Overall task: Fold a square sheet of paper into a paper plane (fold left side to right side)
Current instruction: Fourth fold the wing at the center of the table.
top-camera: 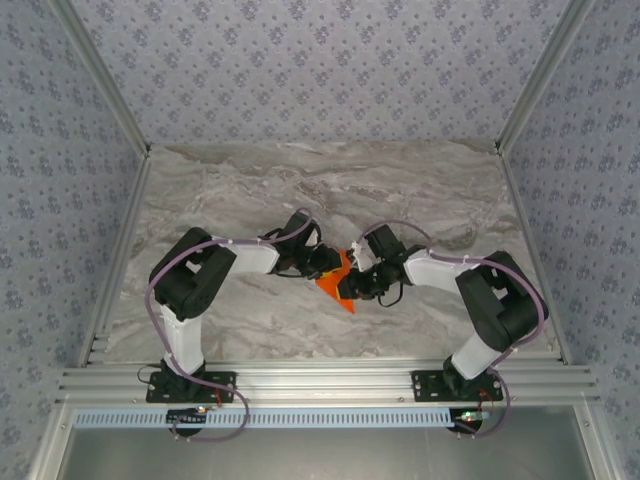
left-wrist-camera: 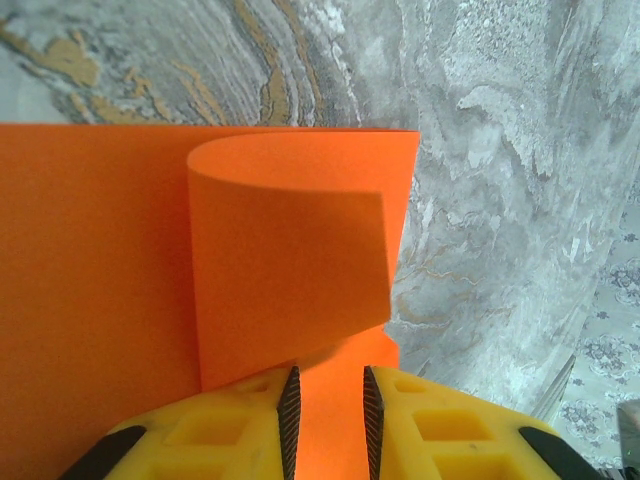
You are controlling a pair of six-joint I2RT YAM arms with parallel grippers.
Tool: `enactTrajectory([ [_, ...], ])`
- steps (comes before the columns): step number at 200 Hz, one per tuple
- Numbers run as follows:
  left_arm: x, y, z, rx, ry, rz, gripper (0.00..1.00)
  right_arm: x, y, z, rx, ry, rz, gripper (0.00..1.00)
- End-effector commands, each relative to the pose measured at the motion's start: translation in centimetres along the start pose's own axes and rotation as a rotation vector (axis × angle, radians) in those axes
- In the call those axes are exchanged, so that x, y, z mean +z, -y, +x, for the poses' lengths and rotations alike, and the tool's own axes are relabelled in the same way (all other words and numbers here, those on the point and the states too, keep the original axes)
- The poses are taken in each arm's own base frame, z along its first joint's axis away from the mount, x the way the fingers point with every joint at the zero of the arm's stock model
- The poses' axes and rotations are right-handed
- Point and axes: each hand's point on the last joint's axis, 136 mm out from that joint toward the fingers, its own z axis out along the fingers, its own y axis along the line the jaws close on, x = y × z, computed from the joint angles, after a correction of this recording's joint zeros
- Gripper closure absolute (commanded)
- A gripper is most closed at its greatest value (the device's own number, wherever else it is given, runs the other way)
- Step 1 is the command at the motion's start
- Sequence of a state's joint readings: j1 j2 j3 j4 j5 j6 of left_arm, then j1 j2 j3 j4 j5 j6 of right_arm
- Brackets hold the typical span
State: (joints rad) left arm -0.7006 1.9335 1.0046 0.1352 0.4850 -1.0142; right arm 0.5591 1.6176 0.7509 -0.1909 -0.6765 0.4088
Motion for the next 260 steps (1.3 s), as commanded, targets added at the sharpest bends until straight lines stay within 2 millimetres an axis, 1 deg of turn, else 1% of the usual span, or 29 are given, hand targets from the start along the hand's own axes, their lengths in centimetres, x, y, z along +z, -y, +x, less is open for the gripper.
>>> enactTrajectory([
  [1,0.4,-4.6,1.8,-0.053,-0.037,-0.147,0.74,0.6,0.9,1.1,0.004,-0.034,0.022,0.76],
  [31,0.5,-4.7,1.8,-0.053,-0.037,-0.15,0.74,1.0,1.7,1.7,0.015,-0.047,0.044,0.76],
  [101,0.6,-4.8,1.8,-0.052,-0.038,-0.152,0.74,0.9,2.7,2.4,0.009,-0.069,0.103,0.76],
  [140,0.7,-5.1,1.7,-0.057,-0.039,-0.16,0.74,0.9,3.5,3.2,0.012,-0.095,0.145,0.76],
  [191,0.7,-5.7,1.6,-0.065,-0.038,-0.173,0.74,0.9,3.6,4.4,0.016,-0.133,0.156,0.78],
  [229,0.8,-5.7,1.6,-0.065,-0.038,-0.173,0.74,0.9,2.6,4.7,0.018,-0.135,0.105,0.8],
  [260,0.7,-5.9,1.6,-0.068,-0.037,-0.178,0.74,0.9,2.9,5.5,0.031,-0.157,0.116,0.82],
])
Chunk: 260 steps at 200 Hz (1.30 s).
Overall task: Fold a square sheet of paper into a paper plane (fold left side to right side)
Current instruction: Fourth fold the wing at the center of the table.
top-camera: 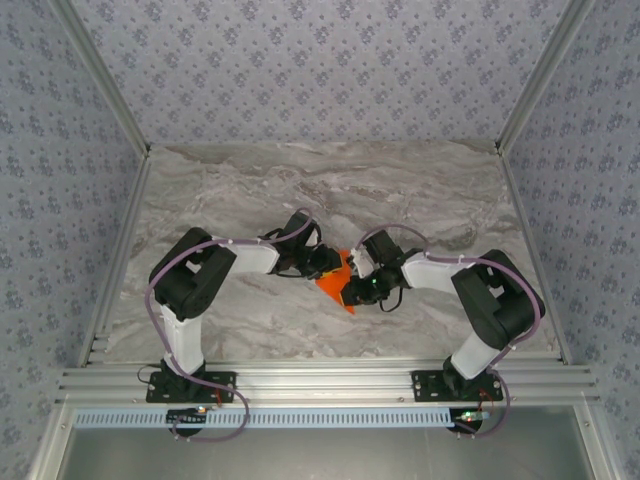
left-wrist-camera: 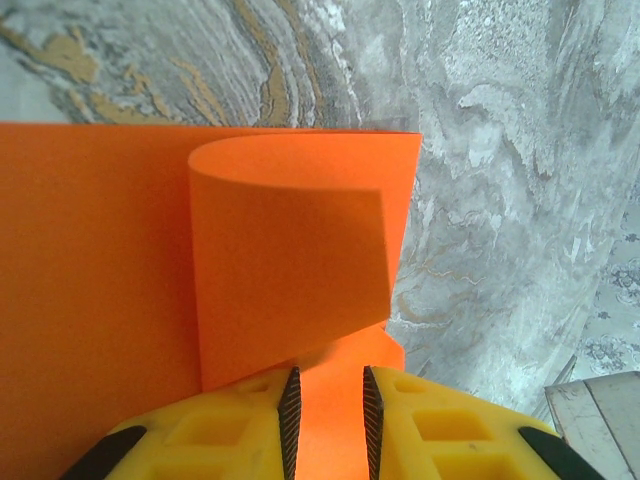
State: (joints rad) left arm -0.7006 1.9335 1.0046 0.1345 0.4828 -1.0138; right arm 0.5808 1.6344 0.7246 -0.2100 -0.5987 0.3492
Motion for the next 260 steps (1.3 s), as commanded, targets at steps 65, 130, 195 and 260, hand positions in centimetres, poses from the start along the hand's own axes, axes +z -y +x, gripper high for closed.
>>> enactTrajectory([
  [65,0.8,-6.1,1.7,-0.073,-0.041,-0.182,0.74,0.3,0.6,5.4,0.078,-0.168,0.017,0.85],
  [130,0.9,-6.4,1.8,-0.075,-0.043,-0.188,0.74,0.4,0.9,6.6,0.089,-0.199,0.035,0.86],
  [195,0.8,-6.5,1.8,-0.076,-0.042,-0.192,0.74,0.2,0.6,7.6,0.09,-0.224,0.022,0.87],
  [260,0.8,-6.5,1.7,-0.077,-0.041,-0.192,0.74,0.1,0.8,8.6,0.101,-0.248,0.02,0.87],
])
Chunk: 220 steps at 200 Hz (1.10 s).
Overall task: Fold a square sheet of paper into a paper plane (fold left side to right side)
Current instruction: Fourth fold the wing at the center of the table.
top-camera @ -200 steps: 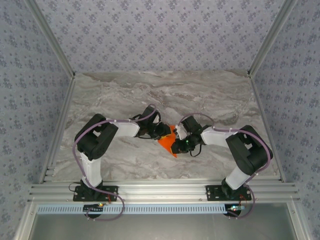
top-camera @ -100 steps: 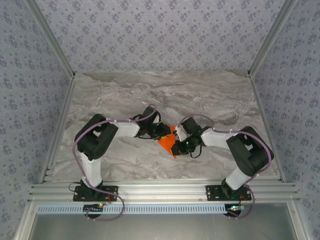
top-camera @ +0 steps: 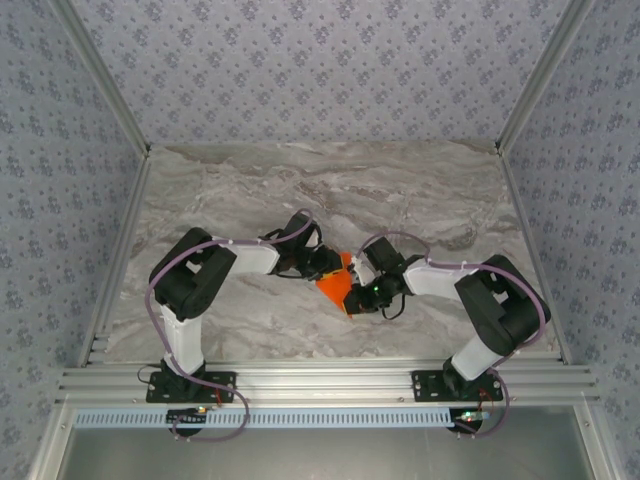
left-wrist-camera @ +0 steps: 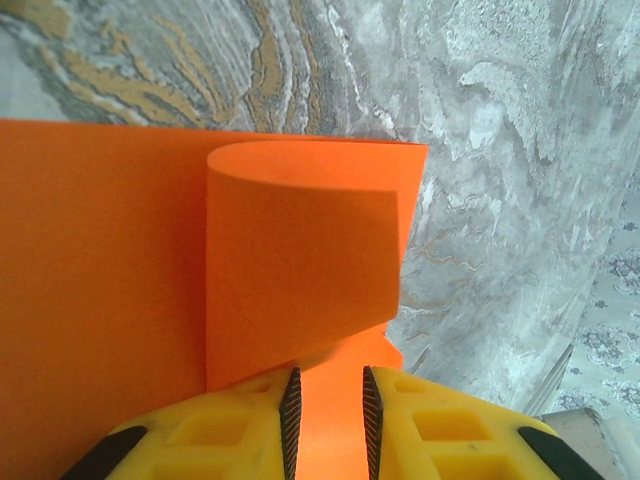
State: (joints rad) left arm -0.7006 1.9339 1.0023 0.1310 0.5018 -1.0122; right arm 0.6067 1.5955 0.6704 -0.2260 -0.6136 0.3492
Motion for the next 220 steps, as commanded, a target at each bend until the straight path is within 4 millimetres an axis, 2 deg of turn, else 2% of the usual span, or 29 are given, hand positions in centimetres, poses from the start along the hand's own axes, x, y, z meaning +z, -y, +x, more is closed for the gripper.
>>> enactTrajectory([
  [1,0.8,-6.6,1.3,-0.078,-0.022,-0.197,0.75,0.2,1.0,6.2,0.106,-0.202,0.026,0.87],
  [98,0.8,-6.6,1.2,-0.081,-0.022,-0.2,0.75,-0.1,1.3,7.7,0.117,-0.231,0.032,0.88],
  [131,0.7,-6.5,1.1,-0.082,-0.021,-0.198,0.75,-0.9,0.2,7.4,0.094,-0.223,-0.003,0.88],
  [155,0.7,-6.4,1.1,-0.079,-0.021,-0.194,0.75,-2.4,-1.7,6.0,0.061,-0.165,-0.072,0.88],
  [184,0.7,-6.2,1.1,-0.077,-0.021,-0.19,0.75,-4.4,-3.9,2.8,0.037,-0.036,-0.184,0.89],
  [201,0.7,-6.2,1.1,-0.077,-0.019,-0.188,0.74,-4.5,-3.9,0.6,0.044,0.03,-0.187,0.89],
  [220,0.7,-6.2,1.1,-0.078,-0.019,-0.189,0.75,-3.8,-2.9,-1.5,0.054,0.069,-0.13,0.89],
])
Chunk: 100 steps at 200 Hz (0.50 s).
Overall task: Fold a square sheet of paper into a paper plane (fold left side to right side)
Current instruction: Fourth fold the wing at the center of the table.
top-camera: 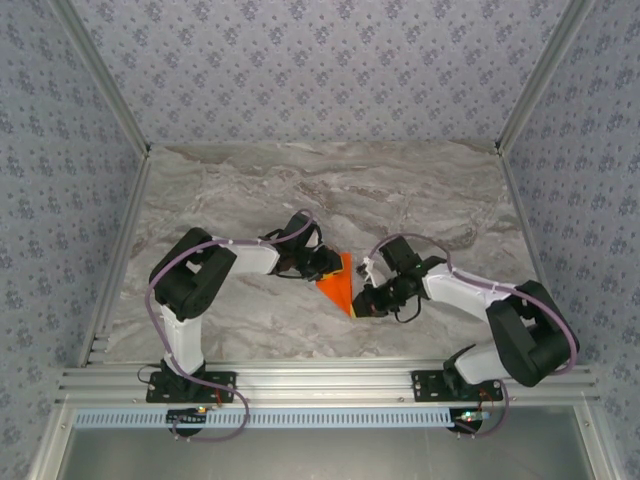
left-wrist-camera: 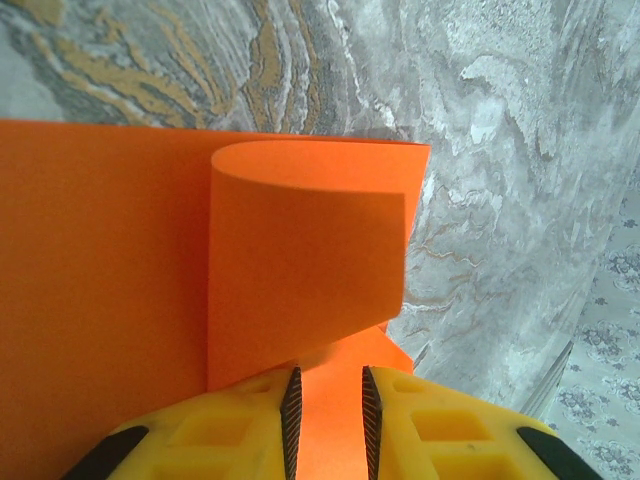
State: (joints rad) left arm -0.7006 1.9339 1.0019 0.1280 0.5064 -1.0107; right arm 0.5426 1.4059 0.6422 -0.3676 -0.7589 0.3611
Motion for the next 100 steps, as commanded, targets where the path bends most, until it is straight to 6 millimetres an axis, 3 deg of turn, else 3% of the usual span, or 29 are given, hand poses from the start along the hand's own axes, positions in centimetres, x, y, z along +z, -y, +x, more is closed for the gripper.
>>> enactTrajectory([
  [1,0.7,-6.1,1.0,-0.077,-0.015,-0.187,0.75,0.3,-0.2,-3.0,0.006,0.064,0.006,0.89],
  [23,0.6,-6.0,1.0,-0.076,-0.013,-0.185,0.75,1.1,0.9,-4.7,0.017,0.086,0.05,0.89],
  [43,0.6,-5.9,1.0,-0.075,-0.014,-0.181,0.74,2.0,2.5,-4.9,0.039,0.071,0.098,0.89],
  [67,0.5,-5.4,0.9,-0.069,-0.009,-0.167,0.75,3.2,4.4,-3.9,0.074,0.028,0.135,0.9],
  [100,-0.4,-3.4,0.2,-0.027,0.016,-0.115,0.74,3.7,7.0,-2.0,0.125,-0.028,0.23,0.92],
])
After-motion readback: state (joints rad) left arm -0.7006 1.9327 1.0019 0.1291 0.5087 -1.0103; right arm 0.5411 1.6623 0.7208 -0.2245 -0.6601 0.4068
